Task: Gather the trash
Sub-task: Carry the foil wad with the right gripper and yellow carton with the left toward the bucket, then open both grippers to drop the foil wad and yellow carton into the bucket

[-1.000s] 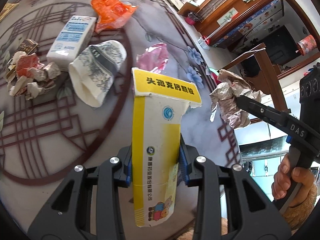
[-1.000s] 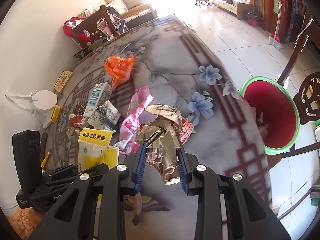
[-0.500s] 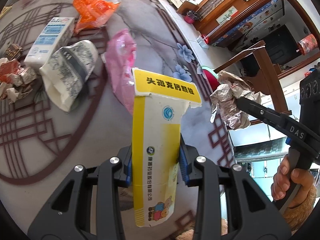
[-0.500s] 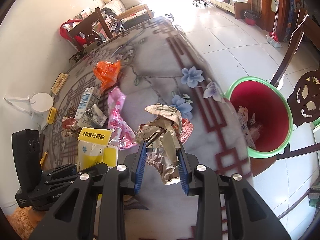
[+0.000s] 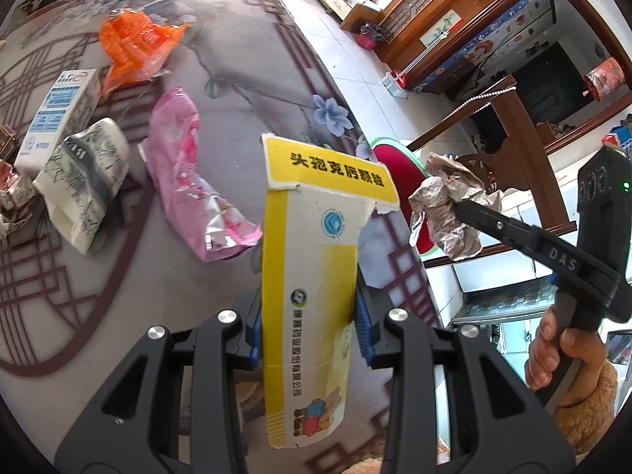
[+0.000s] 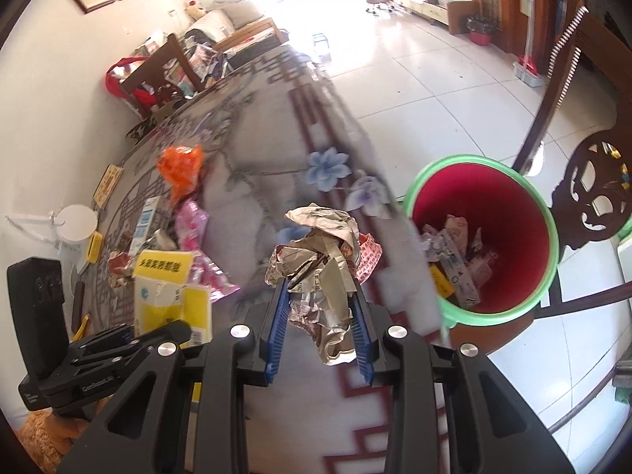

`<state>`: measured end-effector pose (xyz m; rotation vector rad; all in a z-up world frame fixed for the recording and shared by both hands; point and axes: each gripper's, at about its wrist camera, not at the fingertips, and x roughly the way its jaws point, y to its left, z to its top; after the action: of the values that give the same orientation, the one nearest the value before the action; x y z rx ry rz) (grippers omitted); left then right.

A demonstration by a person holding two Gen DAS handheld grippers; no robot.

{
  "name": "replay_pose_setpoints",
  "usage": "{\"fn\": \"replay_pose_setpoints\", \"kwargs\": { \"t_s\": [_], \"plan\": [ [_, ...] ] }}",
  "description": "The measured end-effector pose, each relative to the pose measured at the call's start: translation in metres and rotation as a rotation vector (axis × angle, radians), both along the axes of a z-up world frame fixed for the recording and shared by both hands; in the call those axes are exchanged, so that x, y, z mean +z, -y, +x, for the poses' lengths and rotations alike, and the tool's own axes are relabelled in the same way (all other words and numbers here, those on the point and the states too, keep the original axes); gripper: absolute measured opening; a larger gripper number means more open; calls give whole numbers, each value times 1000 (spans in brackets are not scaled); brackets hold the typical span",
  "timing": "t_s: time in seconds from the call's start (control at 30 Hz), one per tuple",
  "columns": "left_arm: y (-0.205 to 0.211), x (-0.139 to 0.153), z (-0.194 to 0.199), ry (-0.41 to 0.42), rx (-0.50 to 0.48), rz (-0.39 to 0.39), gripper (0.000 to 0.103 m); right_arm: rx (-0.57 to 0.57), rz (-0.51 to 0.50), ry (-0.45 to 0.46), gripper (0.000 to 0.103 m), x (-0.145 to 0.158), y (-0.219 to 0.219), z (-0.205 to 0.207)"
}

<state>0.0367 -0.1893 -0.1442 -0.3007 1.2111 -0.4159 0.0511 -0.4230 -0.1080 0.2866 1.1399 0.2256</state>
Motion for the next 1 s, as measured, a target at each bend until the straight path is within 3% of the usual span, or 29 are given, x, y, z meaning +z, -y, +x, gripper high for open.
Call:
{"fn": "replay_pose_setpoints", "kwargs": {
  "t_s": [0.47,0.83,0.9,0.97,1.0],
  "plan": [
    [53,-6,20,-25,-40,27,34,-182,-66,-43,31,-26,109,21],
    [132,8,64,39,-189,39,34,-230,-74,-39,36,-38,149,37],
    [147,10,71,49,-219,35,34,-244,-67,-41,40,-42,153,37],
    [163,12,78,61,-247,34,34,-259,-56,-52,56,-45,158,36],
    [169,12,81,65,-259,33,34,-274,-47,-57,58,-47,162,35]
  ]
}}
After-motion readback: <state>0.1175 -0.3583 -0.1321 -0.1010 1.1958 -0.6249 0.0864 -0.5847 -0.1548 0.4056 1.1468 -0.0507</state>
